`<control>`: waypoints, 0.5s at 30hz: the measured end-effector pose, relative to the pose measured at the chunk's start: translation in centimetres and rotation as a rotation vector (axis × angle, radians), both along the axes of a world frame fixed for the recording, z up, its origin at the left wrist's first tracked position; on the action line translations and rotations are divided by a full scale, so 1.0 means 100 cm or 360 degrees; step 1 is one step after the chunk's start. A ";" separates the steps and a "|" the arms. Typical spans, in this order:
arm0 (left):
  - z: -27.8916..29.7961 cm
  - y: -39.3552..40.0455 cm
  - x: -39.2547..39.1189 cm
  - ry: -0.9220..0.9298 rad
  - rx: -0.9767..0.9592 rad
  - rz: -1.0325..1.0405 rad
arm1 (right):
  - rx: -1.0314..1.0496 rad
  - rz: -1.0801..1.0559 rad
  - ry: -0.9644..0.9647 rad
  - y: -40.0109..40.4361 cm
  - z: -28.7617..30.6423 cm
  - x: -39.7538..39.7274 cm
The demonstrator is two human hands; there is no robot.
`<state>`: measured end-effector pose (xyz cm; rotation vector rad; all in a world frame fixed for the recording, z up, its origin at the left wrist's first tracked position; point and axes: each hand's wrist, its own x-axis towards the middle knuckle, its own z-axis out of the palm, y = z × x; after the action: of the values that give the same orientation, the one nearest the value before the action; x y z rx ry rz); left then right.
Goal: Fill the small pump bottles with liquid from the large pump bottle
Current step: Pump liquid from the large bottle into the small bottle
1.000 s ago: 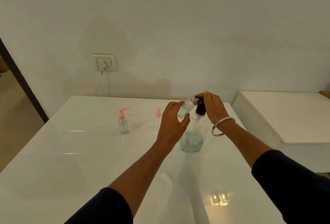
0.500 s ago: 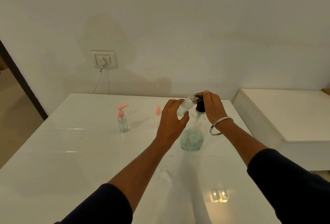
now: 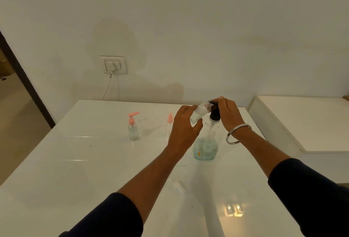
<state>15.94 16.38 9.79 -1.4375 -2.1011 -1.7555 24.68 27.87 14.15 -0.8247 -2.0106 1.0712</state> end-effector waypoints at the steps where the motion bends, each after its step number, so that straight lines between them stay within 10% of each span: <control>1: -0.001 0.000 0.000 0.0000 -0.0004 0.0001 | -0.0003 -0.0002 0.0008 -0.001 -0.001 -0.001; 15: 0.001 -0.004 0.002 -0.0021 0.0006 -0.0015 | -0.0001 0.0022 0.0008 -0.003 0.003 0.001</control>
<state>16.12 15.95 9.84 -1.4410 -2.0997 -1.7759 24.80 27.61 14.43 -0.8083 -2.0146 1.0807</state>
